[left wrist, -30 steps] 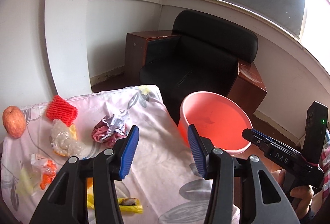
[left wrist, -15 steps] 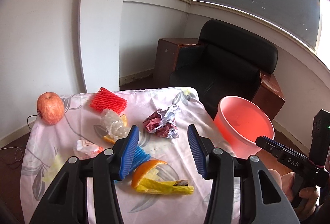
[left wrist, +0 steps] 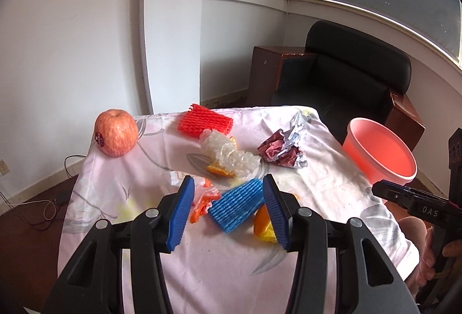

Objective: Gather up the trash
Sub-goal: 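Move both tools back to the table toward the blue foam net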

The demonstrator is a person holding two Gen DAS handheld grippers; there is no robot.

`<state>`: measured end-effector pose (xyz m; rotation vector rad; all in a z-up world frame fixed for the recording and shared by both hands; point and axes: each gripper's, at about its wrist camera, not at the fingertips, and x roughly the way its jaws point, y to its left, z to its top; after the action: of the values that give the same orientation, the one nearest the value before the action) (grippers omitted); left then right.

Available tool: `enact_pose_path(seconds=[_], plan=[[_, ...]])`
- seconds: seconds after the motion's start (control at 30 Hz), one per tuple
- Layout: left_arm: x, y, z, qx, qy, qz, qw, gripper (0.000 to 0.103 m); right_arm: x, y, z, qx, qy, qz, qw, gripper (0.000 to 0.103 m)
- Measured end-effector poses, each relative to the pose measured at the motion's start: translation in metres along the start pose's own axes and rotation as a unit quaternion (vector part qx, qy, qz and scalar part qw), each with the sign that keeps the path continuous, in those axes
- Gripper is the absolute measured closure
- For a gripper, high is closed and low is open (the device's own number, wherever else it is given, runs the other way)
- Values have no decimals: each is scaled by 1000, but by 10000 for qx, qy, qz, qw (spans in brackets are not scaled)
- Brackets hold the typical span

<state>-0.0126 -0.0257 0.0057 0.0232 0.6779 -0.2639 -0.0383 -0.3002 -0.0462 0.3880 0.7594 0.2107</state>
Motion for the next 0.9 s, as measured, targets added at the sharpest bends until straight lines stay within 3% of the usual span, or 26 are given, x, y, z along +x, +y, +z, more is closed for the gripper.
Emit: enact_pose_path(seconds=[0.27,0.6,0.63,0.67,0.7,0.9], plan=[[11,19,-23,-73,316,39,9995,55,24,32,-5,-472,453,446,9969,71],[35,28,-23,-271,409,27,9988,55,43,55,-9,-821,852,807,9897,71],[38,28,-23,-240,414,51,9988,55,44,56,-9,-852,895,816,9890,70],[41,28,-24,-207,433,79,9988,55,46,57,-10,-877,933,821,9884,61],[45,28,-24,-187,460,118,9987,59,48,59,-11,-899,970,827,9878,57],[61,46,-25,-692,740,-135,9948,88,61,68,-13,-1166,1151,711,9839,57]])
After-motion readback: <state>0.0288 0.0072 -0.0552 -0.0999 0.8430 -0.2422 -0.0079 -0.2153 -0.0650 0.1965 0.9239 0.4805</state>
